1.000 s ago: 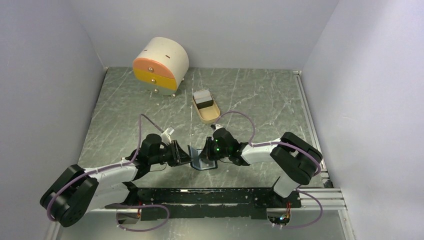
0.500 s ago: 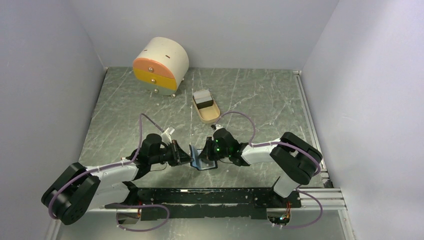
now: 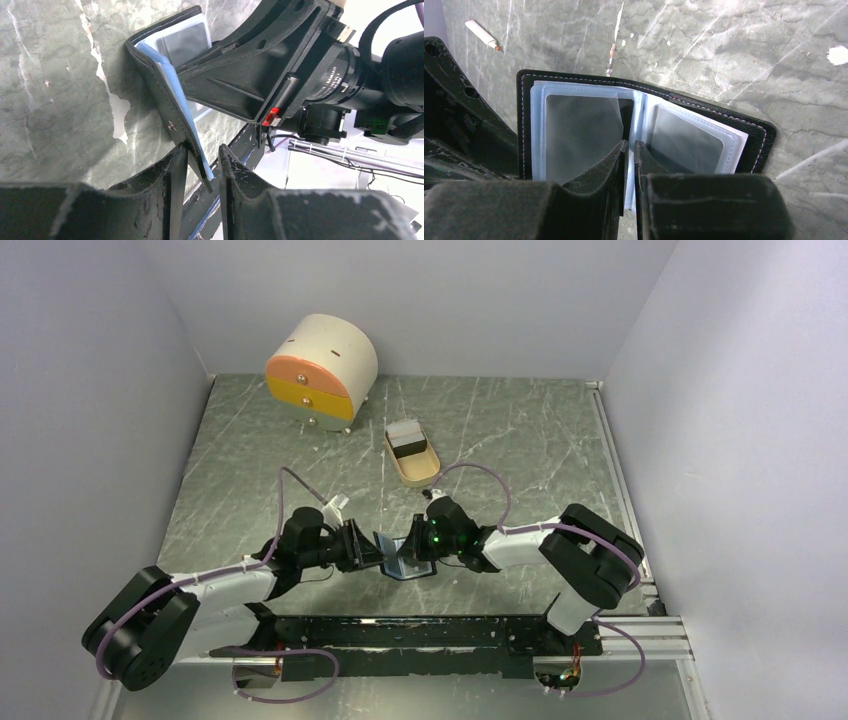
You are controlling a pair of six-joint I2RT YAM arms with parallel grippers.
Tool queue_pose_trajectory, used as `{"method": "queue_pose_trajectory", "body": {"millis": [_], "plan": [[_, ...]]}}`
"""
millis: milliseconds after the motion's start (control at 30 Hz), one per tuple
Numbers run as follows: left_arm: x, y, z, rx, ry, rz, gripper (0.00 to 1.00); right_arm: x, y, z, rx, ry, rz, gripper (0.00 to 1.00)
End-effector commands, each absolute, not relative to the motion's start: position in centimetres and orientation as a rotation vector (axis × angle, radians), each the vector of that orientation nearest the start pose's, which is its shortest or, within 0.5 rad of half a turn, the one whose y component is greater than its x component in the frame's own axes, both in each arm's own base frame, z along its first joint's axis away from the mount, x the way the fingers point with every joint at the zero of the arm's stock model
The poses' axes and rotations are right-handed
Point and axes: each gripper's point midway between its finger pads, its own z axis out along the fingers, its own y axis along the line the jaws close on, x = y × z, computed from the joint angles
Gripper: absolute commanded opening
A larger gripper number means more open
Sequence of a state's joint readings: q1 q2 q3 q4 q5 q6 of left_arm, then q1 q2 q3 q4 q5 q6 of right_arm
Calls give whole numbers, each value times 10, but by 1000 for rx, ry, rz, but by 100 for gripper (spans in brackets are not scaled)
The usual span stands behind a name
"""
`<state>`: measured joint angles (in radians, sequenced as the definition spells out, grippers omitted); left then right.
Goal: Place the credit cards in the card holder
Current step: Turn over the card slot in the card holder.
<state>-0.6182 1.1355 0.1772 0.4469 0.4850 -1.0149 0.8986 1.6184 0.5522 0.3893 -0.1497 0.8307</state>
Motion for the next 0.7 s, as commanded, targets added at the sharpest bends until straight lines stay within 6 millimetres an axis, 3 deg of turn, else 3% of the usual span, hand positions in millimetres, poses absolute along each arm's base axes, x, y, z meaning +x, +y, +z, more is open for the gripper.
{"method": "queue_pose_trajectory", "body": {"millis": [0, 133, 300, 467, 667], "plan": [[165, -252, 74, -146, 2318, -1420, 35, 177, 322, 3, -175, 2526, 998, 14], [169, -252, 69, -136, 2351, -1368, 34, 173, 325, 6, -173, 2520, 1012, 14], [171, -248, 68, -78, 2375, -1297, 9, 166, 329, 8, -178, 2518, 1025, 13], [169, -241, 77, 94, 2390, -1208, 9, 152, 334, 18, -210, 2514, 1056, 14], [168, -234, 83, 223, 2453, -1116, 9, 165, 316, 39, -194, 2449, 929, 22]]}}
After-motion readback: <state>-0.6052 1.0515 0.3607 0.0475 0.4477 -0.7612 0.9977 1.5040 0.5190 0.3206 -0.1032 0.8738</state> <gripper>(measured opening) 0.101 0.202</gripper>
